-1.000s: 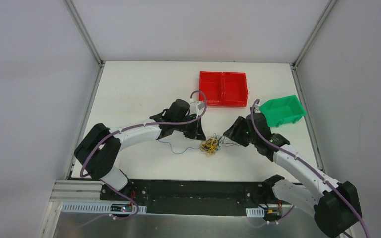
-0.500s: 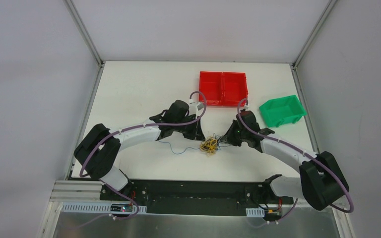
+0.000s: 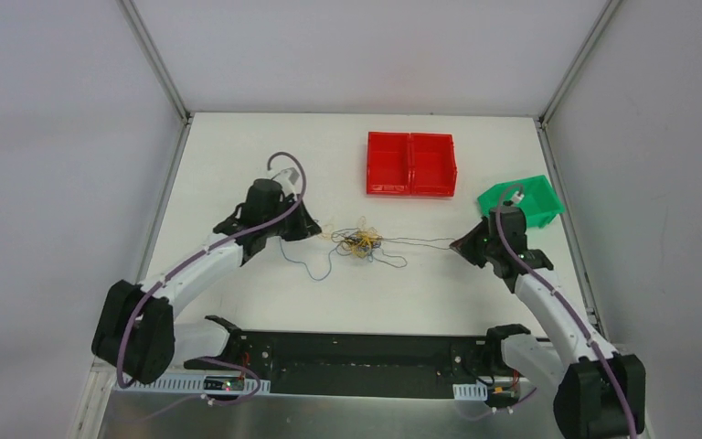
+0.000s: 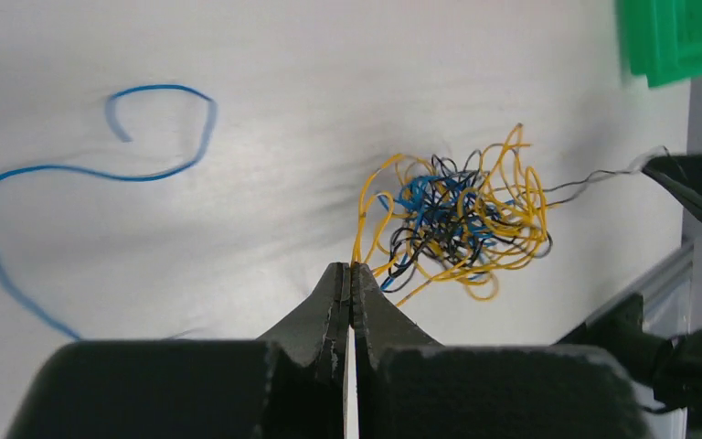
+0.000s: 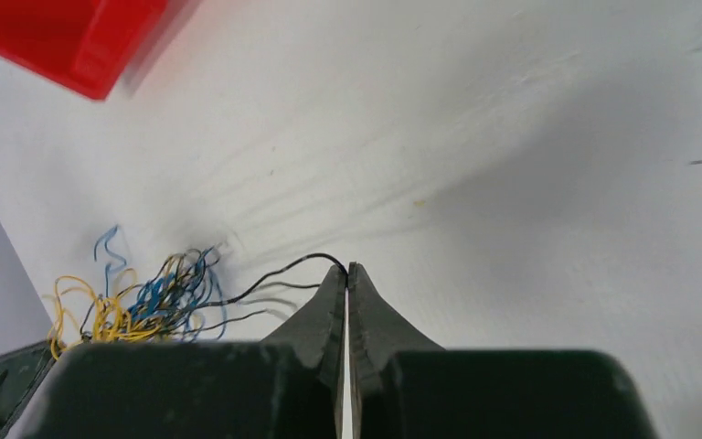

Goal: Untangle the cables
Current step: Untie the cable.

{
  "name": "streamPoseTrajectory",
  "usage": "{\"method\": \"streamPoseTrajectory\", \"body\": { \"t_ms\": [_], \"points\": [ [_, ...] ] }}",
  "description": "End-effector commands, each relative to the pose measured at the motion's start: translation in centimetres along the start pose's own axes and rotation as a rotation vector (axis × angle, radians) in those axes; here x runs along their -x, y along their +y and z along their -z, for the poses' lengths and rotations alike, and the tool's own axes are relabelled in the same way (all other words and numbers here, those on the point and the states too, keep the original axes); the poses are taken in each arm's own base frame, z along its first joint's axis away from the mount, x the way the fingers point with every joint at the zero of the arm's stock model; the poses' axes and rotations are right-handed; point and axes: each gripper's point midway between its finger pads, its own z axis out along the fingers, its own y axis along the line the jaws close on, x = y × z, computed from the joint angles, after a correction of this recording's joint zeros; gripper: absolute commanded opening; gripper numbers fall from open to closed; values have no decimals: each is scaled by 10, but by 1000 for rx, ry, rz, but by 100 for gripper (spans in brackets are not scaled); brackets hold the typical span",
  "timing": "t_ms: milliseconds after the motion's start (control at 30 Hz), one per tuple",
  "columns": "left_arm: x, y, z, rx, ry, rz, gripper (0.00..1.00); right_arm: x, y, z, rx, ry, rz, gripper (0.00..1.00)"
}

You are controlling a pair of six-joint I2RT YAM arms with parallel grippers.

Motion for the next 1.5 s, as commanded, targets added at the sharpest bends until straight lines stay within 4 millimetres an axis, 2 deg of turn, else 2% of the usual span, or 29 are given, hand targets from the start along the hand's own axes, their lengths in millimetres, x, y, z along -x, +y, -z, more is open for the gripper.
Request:
{"method": "streamPoseTrajectory", "body": {
  "t_ms": [0,100,200,267,433,467,500,567,600,633,667,833,1000,1167,1333,1467],
  "points": [
    [13,57,37,235,-102,73,0,35,-48,26,-186,-151,-43,0],
    [19,86,60,388,-189,117,0,55,-63,41,-227,-241,-136,0],
    [20,73,60,309,-214,116,0,62,-60,48,-189,-290,-189,0],
    [19,74,59,310,-210,126,0,66,-60,54,-192,-325,-211,0],
    [16,68,56,280,-178,119,0,69,-51,61,-152,-333,-180,0],
    [16,62,53,250,-166,109,0,67,-46,62,-129,-314,-152,3],
    [18,53,50,198,-157,92,0,63,-36,61,-81,-278,-112,18],
    [15,23,42,33,-106,51,0,45,-1,61,117,-160,12,49],
    [13,12,37,-23,-78,43,0,37,17,62,218,-112,41,61],
    [10,2,33,-68,-52,32,0,29,29,63,286,-72,56,67],
    [5,-4,28,-86,-23,16,0,22,39,64,338,-44,85,68],
    [-4,-16,13,-79,23,-18,0,-23,74,57,394,55,305,68],
    [-2,-23,5,-100,27,-24,0,-56,105,43,437,125,387,65],
    [-6,-25,3,-106,42,-23,0,-76,134,26,433,162,426,62],
    [-14,-24,1,-104,57,-23,0,-87,159,10,423,196,406,58],
    [-16,-21,2,-94,54,-23,0,-104,158,-1,404,233,443,59]
  ]
}}
